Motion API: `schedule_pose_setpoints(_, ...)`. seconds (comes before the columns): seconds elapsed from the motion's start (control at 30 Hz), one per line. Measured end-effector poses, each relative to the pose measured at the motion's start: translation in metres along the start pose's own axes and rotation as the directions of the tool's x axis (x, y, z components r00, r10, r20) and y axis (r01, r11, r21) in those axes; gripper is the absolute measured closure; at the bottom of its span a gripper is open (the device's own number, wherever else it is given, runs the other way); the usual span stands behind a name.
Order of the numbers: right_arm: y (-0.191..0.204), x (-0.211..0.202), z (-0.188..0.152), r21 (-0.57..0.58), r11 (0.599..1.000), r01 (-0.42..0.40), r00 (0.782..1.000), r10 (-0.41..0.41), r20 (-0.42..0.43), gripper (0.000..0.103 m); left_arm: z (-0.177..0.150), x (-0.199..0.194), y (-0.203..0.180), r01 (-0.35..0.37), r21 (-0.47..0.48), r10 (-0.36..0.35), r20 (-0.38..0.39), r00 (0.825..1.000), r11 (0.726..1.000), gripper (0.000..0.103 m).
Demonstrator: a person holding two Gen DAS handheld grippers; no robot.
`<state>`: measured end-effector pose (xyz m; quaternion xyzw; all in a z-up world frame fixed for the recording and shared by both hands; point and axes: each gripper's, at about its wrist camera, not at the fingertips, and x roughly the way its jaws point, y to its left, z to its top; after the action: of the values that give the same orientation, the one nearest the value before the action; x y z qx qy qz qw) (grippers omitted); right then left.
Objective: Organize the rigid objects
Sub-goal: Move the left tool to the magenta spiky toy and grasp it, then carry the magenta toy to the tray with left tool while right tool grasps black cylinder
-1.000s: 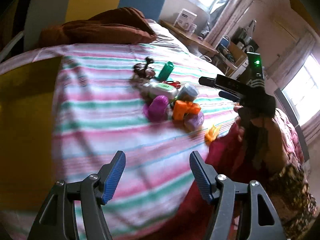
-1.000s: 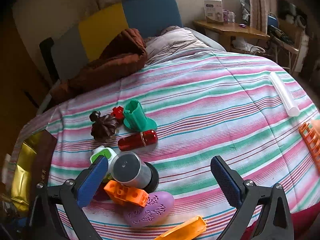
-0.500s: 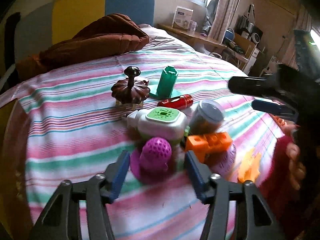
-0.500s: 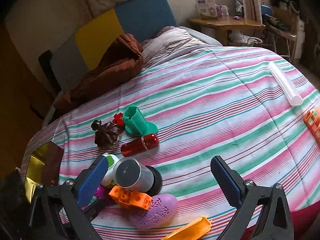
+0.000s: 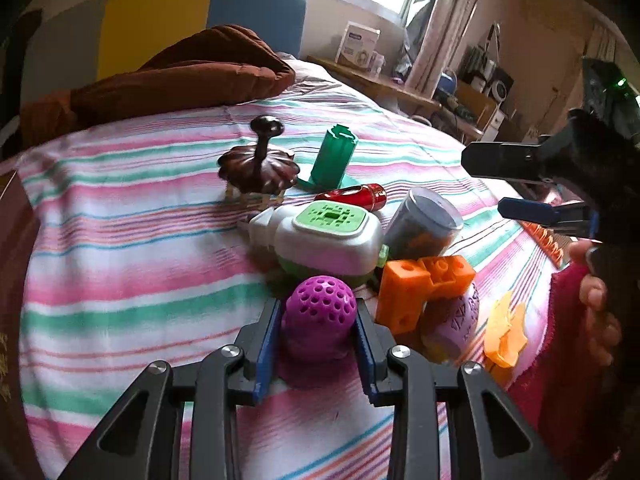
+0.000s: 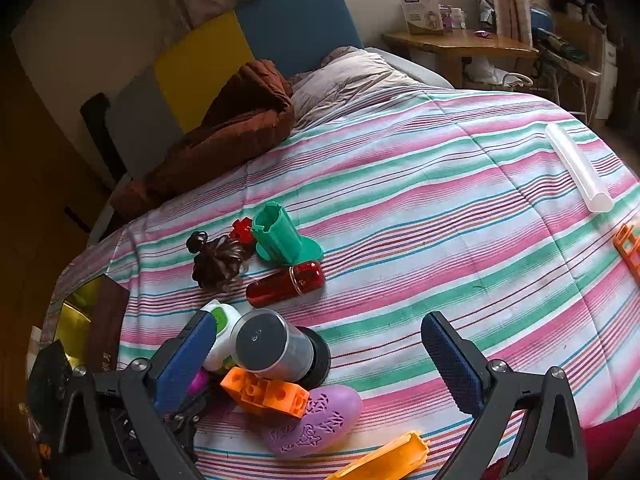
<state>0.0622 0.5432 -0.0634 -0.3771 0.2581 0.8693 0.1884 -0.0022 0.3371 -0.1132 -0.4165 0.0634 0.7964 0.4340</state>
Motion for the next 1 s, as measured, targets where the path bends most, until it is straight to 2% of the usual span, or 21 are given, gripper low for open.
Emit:
schedule_pose_setpoints(0.3, 0.014, 0.008, -0.005, -0.089, 0.995, 0.042, 0.999, -0.044, -0.028, 0.000, -0.013, -0.014, 0.005, 0.004, -0.017, -0.003, 0.026, 1.000, 1.000, 0.068)
schedule_pose_setpoints(0.5, 0.024, 0.016, -0.010, -0.152, 0.988, 0.021, 0.998, -0.030, -0.057, 0.013, -0.024, -0.031, 0.007, -0.019, -0.030, 0.020, 0.040, 0.999, 0.999, 0.069)
schedule_pose_setpoints(0.7, 0.034, 0.025, -0.016, -0.219, 0.974, 0.053, 0.995, -0.072, -0.076, 0.016, -0.037, -0.060, 0.013, 0.038, -0.075, -0.032, 0.080, 0.996, 0.996, 0.069)
schedule_pose_setpoints(0.93, 0.043, 0.028, -0.020, -0.293, 0.949, 0.118, 0.990, -0.135, -0.038, 0.016, -0.048, -0.093, 0.011, 0.083, -0.074, -0.074, 0.116, 0.990, 0.994, 0.069)
schedule_pose_setpoints(1.0, 0.046, 0.031, -0.023, -0.323, 0.938, 0.128, 0.988, -0.149, -0.042, 0.021, -0.051, -0.104, 0.013, 0.089, -0.068, -0.079, 0.132, 0.988, 0.994, 0.069)
